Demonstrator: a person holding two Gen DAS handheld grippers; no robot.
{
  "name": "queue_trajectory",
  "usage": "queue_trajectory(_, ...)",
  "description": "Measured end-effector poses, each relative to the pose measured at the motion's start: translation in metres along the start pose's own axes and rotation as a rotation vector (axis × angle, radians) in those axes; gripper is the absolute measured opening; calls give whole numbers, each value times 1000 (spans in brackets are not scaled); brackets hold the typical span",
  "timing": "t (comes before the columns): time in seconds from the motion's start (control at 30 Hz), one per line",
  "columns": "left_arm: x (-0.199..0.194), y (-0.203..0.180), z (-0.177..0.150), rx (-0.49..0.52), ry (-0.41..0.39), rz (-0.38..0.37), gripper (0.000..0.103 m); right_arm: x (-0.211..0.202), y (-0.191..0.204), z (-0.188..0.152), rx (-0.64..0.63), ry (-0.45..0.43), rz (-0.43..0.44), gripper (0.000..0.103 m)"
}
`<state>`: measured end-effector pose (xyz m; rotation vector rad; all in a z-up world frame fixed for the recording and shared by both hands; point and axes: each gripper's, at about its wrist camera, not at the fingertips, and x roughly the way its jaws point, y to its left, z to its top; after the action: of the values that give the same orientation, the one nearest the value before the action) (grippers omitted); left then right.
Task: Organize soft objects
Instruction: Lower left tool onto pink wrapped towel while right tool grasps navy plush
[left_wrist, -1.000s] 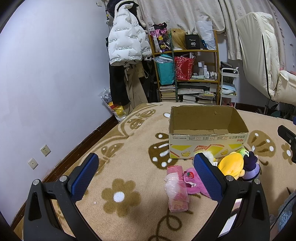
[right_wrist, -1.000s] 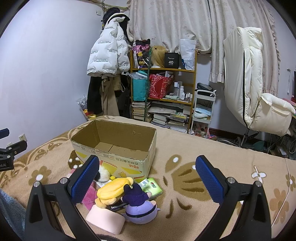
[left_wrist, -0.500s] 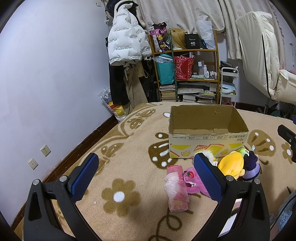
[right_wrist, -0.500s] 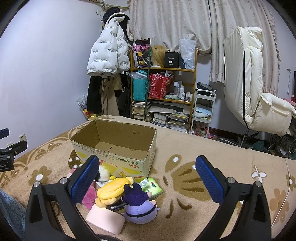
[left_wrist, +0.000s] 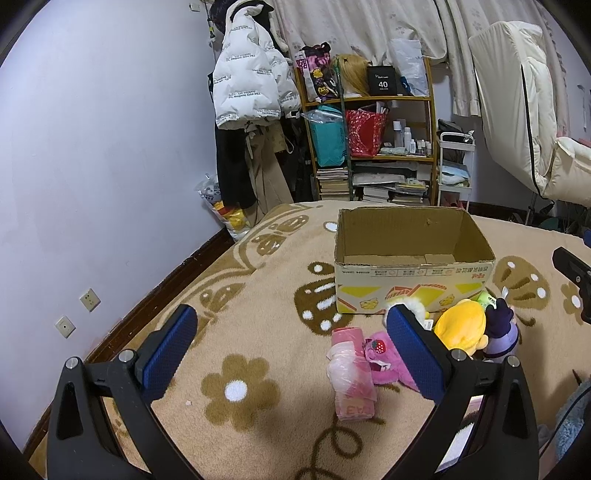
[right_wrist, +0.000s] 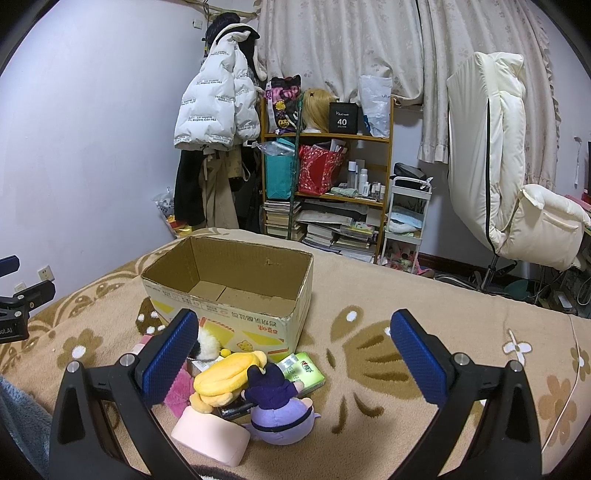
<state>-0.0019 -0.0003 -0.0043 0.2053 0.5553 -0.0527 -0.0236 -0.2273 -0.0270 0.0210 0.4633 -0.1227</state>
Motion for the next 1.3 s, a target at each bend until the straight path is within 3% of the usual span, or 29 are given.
queue_trajectory(0.2, 7, -12, -11, 2, 15, 10, 102, -1, -6, 0, 0, 5, 9, 103)
queue_trajectory(0.53, 34, -21, -11, 61, 152, -30, 101, 17, -4, -8, 23, 61, 12, 103)
queue_trajectory(1.03, 96, -44, -24, 126, 375, -61, 101, 71, -5, -20, 76, 312, 61, 103)
queue_trajectory(1.3, 132, -43, -36, 57, 520, -96, 101, 103, -13, -34, 130, 447, 66, 103)
